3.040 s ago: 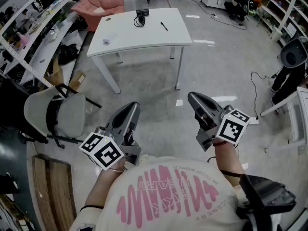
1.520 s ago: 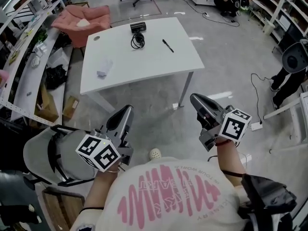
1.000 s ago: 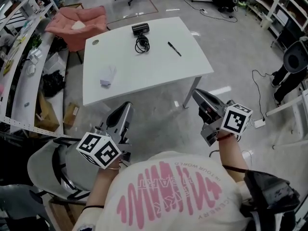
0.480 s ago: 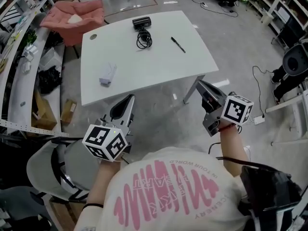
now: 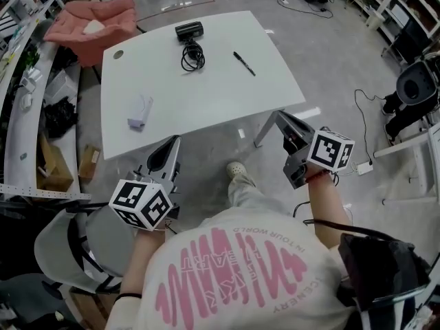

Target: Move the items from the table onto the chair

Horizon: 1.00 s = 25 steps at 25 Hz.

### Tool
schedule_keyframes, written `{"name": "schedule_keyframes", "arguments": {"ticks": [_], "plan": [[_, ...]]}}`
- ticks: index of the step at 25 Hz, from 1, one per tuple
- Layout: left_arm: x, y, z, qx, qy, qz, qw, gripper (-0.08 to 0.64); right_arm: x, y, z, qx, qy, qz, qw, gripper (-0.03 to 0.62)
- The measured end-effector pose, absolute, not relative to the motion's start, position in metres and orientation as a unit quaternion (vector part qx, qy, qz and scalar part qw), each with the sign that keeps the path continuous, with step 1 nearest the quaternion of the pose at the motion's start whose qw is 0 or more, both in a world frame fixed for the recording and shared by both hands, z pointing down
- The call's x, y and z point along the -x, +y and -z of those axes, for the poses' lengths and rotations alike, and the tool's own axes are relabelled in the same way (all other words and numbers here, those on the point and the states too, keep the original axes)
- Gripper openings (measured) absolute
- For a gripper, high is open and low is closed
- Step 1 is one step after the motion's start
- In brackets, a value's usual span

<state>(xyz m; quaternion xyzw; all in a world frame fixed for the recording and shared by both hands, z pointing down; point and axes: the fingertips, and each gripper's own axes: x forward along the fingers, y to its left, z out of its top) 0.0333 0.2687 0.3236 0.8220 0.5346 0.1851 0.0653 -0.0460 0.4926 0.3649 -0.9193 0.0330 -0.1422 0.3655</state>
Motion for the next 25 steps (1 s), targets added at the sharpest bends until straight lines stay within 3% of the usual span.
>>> {"name": "schedule_keyframes", "arguments": {"ticks": [9, 22, 24, 25], "plan": [[-0.108, 0.272, -0.341, -0.843, 0.494, -0.201, 0.072, 0.011, -0.045, 0.531, -0.395, 0.923, 0.057, 0.171, 0.341, 0.015], [-0.180, 0.300, -0.354, -0.884, 0.390, -0.241, 0.086, 0.011, -0.169, 0.595, -0.453, 0.923, 0.116, 0.300, 0.209, 0.018], [-0.187, 0.301, -0.357, -0.891, 0.374, -0.242, 0.088, 0.011, -0.184, 0.603, -0.469, 0.920, 0.114, 0.327, 0.182, 0.040], [-0.190, 0.301, -0.358, -0.894, 0.367, -0.241, 0.091, 0.011, -0.191, 0.605, -0.477, 0.917, 0.116, 0.341, 0.171, 0.082]]}}
